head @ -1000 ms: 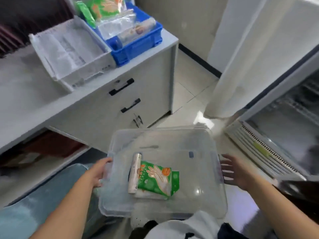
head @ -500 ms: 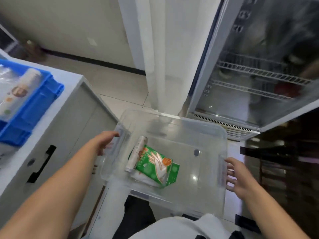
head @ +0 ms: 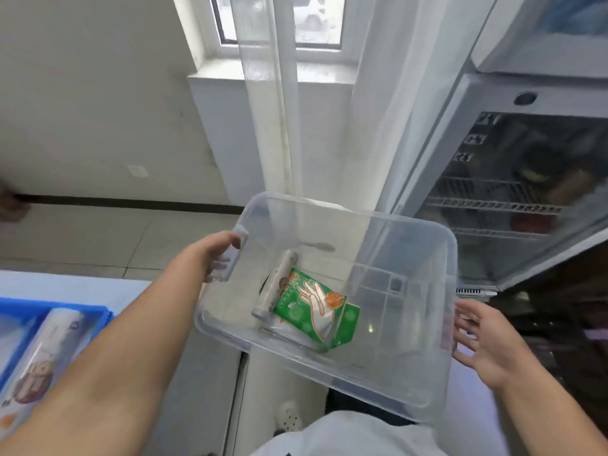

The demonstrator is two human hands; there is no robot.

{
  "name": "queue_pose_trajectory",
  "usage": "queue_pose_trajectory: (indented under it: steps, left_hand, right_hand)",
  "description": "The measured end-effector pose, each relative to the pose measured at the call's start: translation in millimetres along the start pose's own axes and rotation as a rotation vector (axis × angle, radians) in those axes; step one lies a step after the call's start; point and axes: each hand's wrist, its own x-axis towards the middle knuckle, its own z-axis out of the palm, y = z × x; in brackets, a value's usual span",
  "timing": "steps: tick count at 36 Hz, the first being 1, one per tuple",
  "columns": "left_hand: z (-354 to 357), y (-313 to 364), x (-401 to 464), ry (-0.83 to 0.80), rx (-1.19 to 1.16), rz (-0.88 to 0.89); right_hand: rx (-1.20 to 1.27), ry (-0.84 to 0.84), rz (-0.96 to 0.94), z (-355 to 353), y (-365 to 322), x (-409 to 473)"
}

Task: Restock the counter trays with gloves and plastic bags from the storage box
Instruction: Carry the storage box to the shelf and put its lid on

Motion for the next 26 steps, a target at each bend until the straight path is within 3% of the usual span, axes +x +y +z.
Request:
queue_pose_trajectory:
  steps: [6, 12, 20, 26]
  left_hand:
    - [-47, 63, 50, 0.018, 0.0, 0.011]
    - [-95, 93, 108, 0.07, -0.02, -0.102]
    - [-182, 69, 159, 0.197, -0.327, -0.316]
    - [-256, 39, 165, 0.301, -0.609, -0.352]
  right_hand:
    - [0.031, -0.028, -0.009, 51, -44, 41]
    - [-0.051, -0.097, 0.019, 129, -99, 113]
    - [-0.284, -0.285, 0.029, 270, -182, 201]
    - [-0.473, -0.434, 0.022, 407, -219, 239]
